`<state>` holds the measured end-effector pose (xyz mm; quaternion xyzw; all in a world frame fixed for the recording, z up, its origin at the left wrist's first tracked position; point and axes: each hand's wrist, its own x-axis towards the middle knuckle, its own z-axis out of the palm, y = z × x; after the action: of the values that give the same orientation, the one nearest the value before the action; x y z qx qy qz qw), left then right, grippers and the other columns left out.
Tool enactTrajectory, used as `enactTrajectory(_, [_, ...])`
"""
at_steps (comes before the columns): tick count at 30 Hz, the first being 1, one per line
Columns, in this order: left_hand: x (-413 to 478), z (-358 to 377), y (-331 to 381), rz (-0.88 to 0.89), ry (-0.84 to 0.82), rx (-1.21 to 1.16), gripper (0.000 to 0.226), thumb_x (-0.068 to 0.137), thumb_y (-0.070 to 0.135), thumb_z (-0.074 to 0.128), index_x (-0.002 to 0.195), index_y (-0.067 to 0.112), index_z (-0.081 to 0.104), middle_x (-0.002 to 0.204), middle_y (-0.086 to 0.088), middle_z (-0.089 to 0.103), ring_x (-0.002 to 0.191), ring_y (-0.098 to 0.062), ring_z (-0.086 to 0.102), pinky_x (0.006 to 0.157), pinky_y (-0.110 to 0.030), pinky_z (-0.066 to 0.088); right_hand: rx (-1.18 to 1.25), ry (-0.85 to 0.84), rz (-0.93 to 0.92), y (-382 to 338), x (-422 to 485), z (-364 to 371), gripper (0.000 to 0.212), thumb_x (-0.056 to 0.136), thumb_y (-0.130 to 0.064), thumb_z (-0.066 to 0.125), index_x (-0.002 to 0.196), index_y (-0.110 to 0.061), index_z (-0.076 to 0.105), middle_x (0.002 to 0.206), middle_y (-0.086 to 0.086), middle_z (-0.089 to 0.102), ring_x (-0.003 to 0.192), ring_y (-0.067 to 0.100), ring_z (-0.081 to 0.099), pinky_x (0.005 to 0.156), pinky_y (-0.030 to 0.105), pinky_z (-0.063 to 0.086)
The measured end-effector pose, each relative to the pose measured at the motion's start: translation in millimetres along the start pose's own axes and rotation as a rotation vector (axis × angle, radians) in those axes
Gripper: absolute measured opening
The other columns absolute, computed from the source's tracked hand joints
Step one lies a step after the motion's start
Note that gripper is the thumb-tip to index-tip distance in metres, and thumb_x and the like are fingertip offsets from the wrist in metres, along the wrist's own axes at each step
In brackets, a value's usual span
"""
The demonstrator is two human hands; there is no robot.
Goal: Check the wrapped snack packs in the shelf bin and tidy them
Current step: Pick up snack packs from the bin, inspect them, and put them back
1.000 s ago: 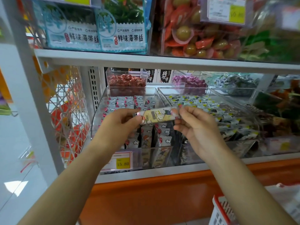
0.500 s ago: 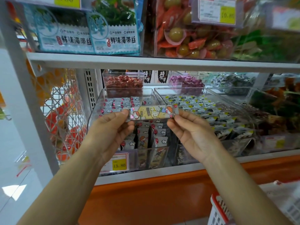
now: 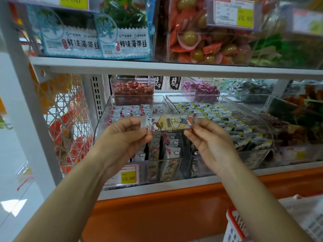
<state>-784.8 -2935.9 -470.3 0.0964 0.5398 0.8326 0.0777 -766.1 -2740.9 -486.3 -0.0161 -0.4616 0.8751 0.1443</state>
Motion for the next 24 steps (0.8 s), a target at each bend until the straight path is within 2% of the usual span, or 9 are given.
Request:
enactTrajectory(4, [-1.4, -0.8, -0.7, -0.037, -0.109, 0.023, 0.007, 0.076, 0.008, 0.060, 0.082, 0.008, 0.065, 0.083, -0.009, 0.064, 0.077, -0.016, 0.063, 0.067, -0.021, 0.057, -0.184, -0.003, -0.122, 1.9, -0.3, 1.7, 0.019, 0.088, 0.012, 0.049, 0.082, -0.003, 0.060, 0.076, 0.005, 0.062, 0.065, 0.011, 0.067, 0.063, 0.022, 0.056])
enactTrajectory(7, [0.5, -0.9, -3.2, 0.023, -0.042, 0.123, 0.014, 0.074, 0.013, 0.063, 0.087, 0.009, 0.064, 0.087, -0.006, 0.067, 0.077, -0.014, 0.066, 0.067, -0.019, 0.055, -0.222, -0.019, -0.129, 2.3, -1.2, 4.8, 0.022, 0.089, 0.008, 0.048, 0.077, -0.005, 0.061, 0.079, 0.008, 0.062, 0.067, 0.015, 0.067, 0.064, 0.028, 0.057])
enactTrajectory(10, [0.2, -0.5, -2.8, 0.055, -0.007, 0.159, 0.023, 0.079, 0.007, 0.062, 0.101, 0.012, 0.062, 0.089, -0.003, 0.070, 0.080, -0.014, 0.070, 0.068, -0.018, 0.054, -0.207, -0.075, -0.132, 3.1, -3.1, 6.4, 0.010, 0.088, -0.006, 0.058, 0.081, -0.009, 0.064, 0.086, 0.012, 0.066, 0.076, 0.022, 0.067, 0.065, 0.030, 0.057])
enactTrajectory(12, [-0.5, -1.4, -2.8, 0.077, -0.035, 0.229, 0.031, 0.079, 0.005, 0.062, 0.108, 0.015, 0.062, 0.099, -0.005, 0.069, 0.088, -0.016, 0.069, 0.076, -0.022, 0.055, -0.353, -0.104, -0.193, 4.5, -4.2, 5.1, 0.005, 0.085, -0.010, 0.063, 0.087, -0.012, 0.067, 0.087, 0.005, 0.069, 0.082, 0.020, 0.070, 0.067, 0.028, 0.058])
enactTrajectory(14, [-2.0, -1.0, -3.1, 0.118, -0.060, 0.344, 0.035, 0.079, 0.005, 0.064, 0.110, 0.021, 0.062, 0.108, -0.006, 0.066, 0.095, -0.019, 0.068, 0.086, -0.030, 0.052, -0.468, -0.101, -0.236, 4.9, -4.8, 5.5, 0.010, 0.085, -0.008, 0.065, 0.090, -0.015, 0.070, 0.087, 0.003, 0.069, 0.082, 0.019, 0.070, 0.067, 0.029, 0.058])
enactTrajectory(17, [-2.8, -0.2, -1.9, 0.166, -0.070, 0.444, 0.039, 0.079, 0.006, 0.066, 0.109, 0.030, 0.063, 0.112, -0.003, 0.061, 0.098, -0.020, 0.065, 0.089, -0.032, 0.051, -0.463, -0.084, -0.226, 2.7, -5.3, 8.2, 0.016, 0.083, -0.005, 0.065, 0.076, -0.017, 0.074, 0.081, 0.003, 0.071, 0.078, 0.020, 0.071, 0.062, 0.027, 0.057])
enactTrajectory(21, [-4.3, 2.6, 0.5, 0.202, -0.122, 0.511, 0.045, 0.079, -0.002, 0.064, 0.113, 0.028, 0.060, 0.110, -0.003, 0.062, 0.101, -0.025, 0.061, 0.082, -0.027, 0.053, -0.442, -0.072, -0.168, 0.3, -5.0, 9.2, 0.030, 0.083, -0.006, 0.065, 0.056, -0.019, 0.070, 0.068, -0.002, 0.070, 0.071, 0.016, 0.069, 0.059, 0.029, 0.057])
enactTrajectory(24, [-6.1, 5.1, 0.1, 0.207, -0.134, 0.635, 0.044, 0.082, 0.000, 0.064, 0.115, 0.029, 0.059, 0.109, 0.002, 0.062, 0.100, -0.020, 0.059, 0.081, -0.023, 0.053, -0.533, -0.035, -0.238, 0.3, -4.9, 7.5, 0.028, 0.083, -0.010, 0.066, 0.057, -0.019, 0.068, 0.070, 0.005, 0.068, 0.076, 0.025, 0.068, 0.061, 0.037, 0.059])
